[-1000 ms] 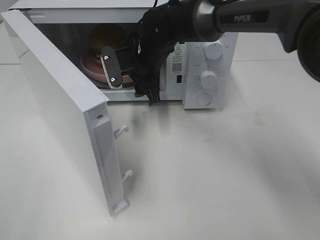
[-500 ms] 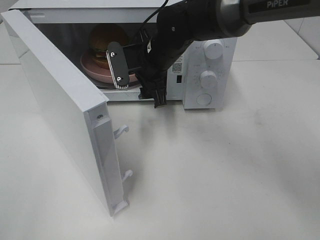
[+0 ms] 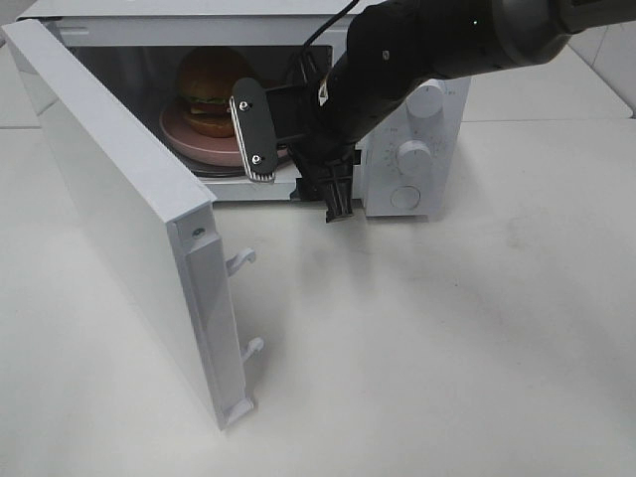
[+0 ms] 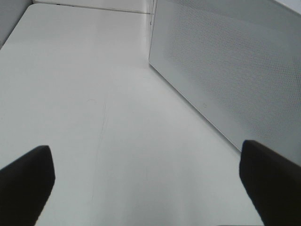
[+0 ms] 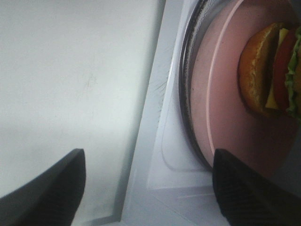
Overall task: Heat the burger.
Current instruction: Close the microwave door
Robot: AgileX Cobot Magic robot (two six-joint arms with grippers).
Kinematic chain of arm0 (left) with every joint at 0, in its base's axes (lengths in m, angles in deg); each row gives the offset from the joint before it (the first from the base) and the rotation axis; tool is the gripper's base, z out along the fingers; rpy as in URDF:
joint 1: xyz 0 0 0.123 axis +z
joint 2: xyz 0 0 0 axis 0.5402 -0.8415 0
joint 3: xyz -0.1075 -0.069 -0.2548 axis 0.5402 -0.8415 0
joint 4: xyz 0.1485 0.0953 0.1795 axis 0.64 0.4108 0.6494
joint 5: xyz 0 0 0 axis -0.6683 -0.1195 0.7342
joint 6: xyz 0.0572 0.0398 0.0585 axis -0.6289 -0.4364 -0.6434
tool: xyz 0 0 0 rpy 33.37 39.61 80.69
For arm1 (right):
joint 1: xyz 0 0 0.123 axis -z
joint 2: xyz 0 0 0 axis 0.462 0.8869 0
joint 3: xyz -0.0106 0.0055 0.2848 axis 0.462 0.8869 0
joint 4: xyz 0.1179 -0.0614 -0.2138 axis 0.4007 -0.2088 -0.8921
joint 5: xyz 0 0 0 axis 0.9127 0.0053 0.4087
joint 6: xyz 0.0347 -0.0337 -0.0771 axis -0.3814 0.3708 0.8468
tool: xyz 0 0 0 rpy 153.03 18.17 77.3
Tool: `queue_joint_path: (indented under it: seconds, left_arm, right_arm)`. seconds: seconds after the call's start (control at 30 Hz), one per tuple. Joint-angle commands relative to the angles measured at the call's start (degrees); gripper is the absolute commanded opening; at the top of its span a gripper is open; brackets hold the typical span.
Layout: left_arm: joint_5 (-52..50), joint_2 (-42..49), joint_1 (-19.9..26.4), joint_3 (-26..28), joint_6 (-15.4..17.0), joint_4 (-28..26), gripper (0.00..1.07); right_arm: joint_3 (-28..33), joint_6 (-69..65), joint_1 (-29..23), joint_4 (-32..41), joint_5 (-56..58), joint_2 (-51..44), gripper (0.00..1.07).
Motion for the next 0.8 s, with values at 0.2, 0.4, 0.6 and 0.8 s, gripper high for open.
queue_joint_path:
  seconds: [0.2, 0.4, 0.6, 0.8]
  left_arm:
    - [0.2, 0.1, 0.1, -0.2, -0.1, -0.3, 1.00]
    - [0.2, 0.1, 0.1, -0.2, -0.1, -0.3, 1.00]
    - [0.2, 0.1, 0.1, -0.2, -0.1, -0.3, 1.00]
    - [0.2, 0.1, 0.1, -0.2, -0.1, -0.3, 1.00]
  right_arm:
    - [6.9, -0.5, 0.0, -0.1, -0.7, -5.9, 0.74]
    - [12.7, -0.5, 0.0, -0.1, -2.9, -10.2, 0.74]
    - [17.3, -0.5, 0.0, -0.1, -3.4, -13.9, 0.74]
    - [21.8, -2.6, 0.0, -0.1, -3.6, -18.8, 0.74]
